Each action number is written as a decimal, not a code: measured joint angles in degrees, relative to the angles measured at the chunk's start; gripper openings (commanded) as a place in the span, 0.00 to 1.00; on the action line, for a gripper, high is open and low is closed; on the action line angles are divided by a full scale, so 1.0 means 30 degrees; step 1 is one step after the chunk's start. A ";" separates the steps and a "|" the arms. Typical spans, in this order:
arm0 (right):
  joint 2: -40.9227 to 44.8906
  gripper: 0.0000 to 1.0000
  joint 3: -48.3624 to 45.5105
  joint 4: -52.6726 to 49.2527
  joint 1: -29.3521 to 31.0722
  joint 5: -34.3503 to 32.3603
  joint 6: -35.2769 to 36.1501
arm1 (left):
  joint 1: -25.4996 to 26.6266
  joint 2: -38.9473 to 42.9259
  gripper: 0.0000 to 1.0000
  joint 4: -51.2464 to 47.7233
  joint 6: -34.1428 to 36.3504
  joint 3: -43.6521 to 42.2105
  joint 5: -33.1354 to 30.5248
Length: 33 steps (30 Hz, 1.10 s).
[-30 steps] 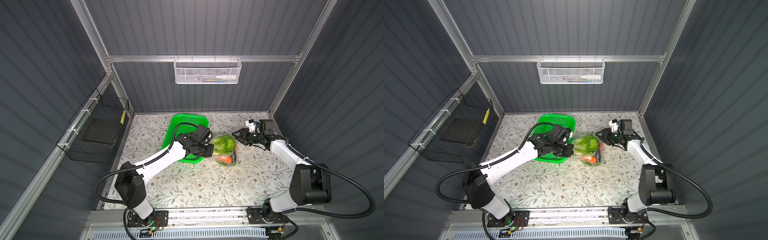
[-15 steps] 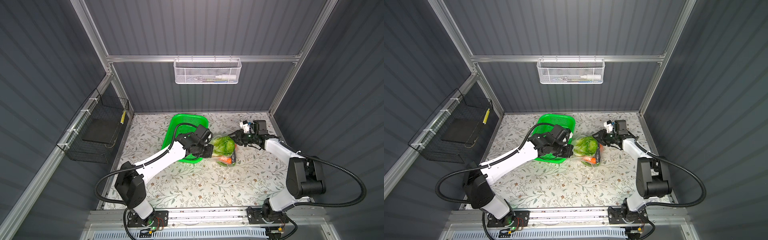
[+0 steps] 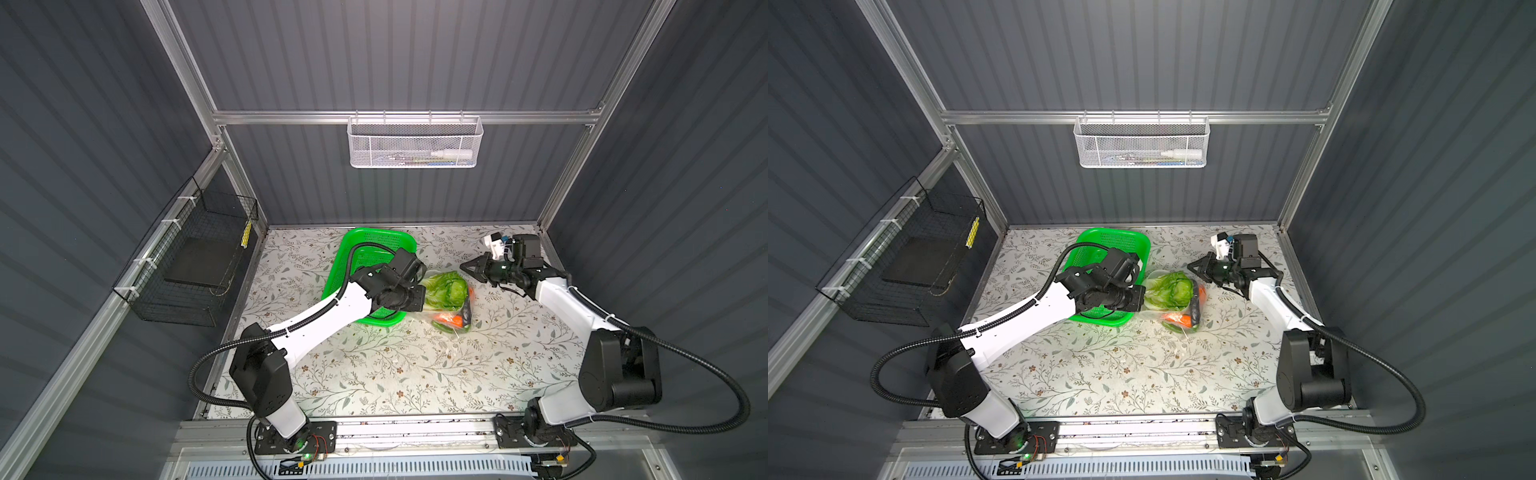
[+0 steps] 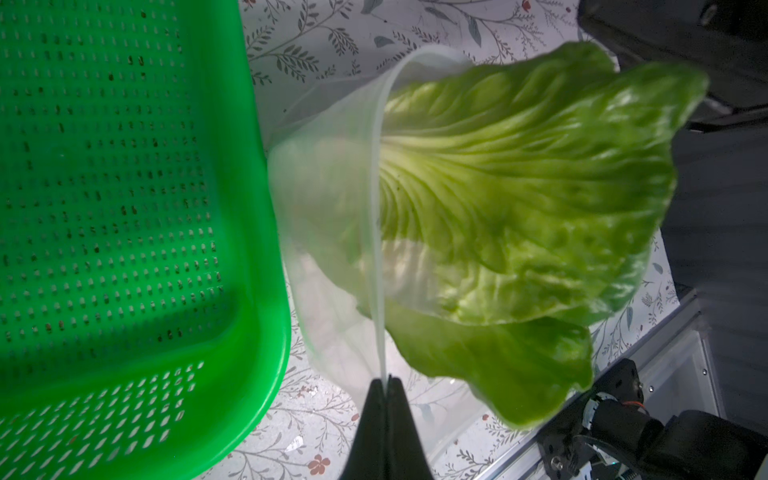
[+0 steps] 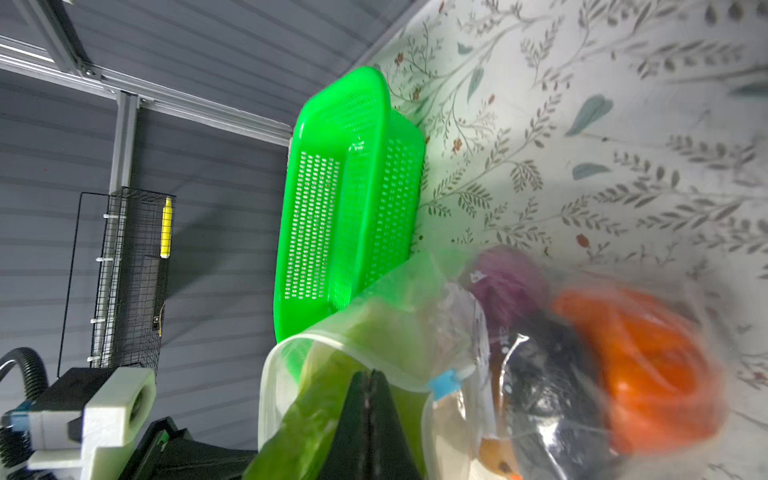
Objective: Place the food in the zip-top bag and seal the zipper
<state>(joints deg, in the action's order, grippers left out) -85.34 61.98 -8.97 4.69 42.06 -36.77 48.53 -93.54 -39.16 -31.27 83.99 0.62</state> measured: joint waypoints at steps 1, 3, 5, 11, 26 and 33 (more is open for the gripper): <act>0.0226 0.00 0.0233 -0.0146 -0.0087 -0.0087 0.0109 | -0.0073 0.0022 0.00 0.0080 -0.0007 0.0117 -0.0168; 0.0685 0.00 0.0670 -0.0415 -0.0270 -0.0291 0.0415 | -0.0211 0.0168 0.00 0.0393 -0.0022 0.0270 -0.0386; 0.0867 0.22 0.0860 -0.0678 -0.0386 -0.0452 0.0590 | -0.0277 0.0393 0.00 0.0692 -0.0015 0.0284 -0.0372; -0.0845 0.52 0.1654 -0.1559 -0.0437 -0.0313 0.0641 | -0.0335 0.0867 0.00 0.1450 -0.0168 -0.0503 0.0138; -0.3752 0.50 0.3279 -0.2178 0.1566 -0.0131 -0.0109 | -0.0335 0.1246 0.00 0.2346 -0.0525 -0.2433 0.0940; -0.4226 0.56 0.3293 -0.2310 0.1741 -0.0379 -0.0219 | -0.0335 0.1246 0.00 0.2382 -0.0612 -0.2433 0.1151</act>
<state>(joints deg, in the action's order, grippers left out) -98.02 71.85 -15.90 9.91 40.93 -37.43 47.53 -89.80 -32.01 -33.10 76.69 4.08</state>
